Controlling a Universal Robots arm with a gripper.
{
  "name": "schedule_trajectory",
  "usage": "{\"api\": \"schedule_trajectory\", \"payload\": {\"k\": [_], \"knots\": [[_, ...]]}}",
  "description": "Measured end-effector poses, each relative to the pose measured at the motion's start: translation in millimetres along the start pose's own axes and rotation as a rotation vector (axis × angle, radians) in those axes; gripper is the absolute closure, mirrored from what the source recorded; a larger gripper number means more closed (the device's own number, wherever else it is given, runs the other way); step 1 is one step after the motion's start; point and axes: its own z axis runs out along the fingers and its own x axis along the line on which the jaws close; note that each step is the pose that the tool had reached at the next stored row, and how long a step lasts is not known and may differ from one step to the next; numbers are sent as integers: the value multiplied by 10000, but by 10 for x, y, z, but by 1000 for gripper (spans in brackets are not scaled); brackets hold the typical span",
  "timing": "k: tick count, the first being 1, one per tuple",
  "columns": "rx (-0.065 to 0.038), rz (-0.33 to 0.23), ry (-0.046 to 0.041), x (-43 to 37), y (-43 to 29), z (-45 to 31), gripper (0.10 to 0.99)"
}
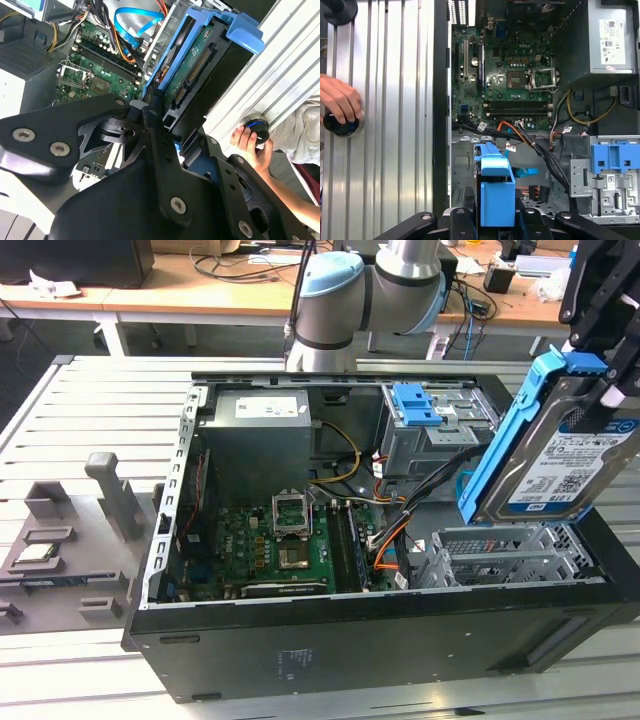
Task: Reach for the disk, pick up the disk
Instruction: 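Pick up the disk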
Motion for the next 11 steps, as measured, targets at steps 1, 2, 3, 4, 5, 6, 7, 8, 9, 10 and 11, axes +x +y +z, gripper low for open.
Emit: {"api": "schedule_trajectory", "payload": {"k": [1, 2, 3, 4, 5, 6, 7, 8, 9, 10, 11], "knots": [[-1, 1, 0, 0, -12, 2, 722], [-1, 1, 1, 0, -21, 3, 722], [-4, 1, 2, 0, -36, 6, 722], [-7, 1, 2, 0, -57, 13, 722], [-9, 1, -1, 1, -74, 21, 722], [-11, 1, 0, 0, -83, 26, 722], [-14, 1, 1, 0, -89, 31, 722], [-16, 1, 2, 1, -91, 43, 722], [-16, 2, 0, 1, -92, 54, 722], [-17, 2, -1, 2, -93, 64, 722], [-16, 2, -1, 2, -94, 82, 722]]}}
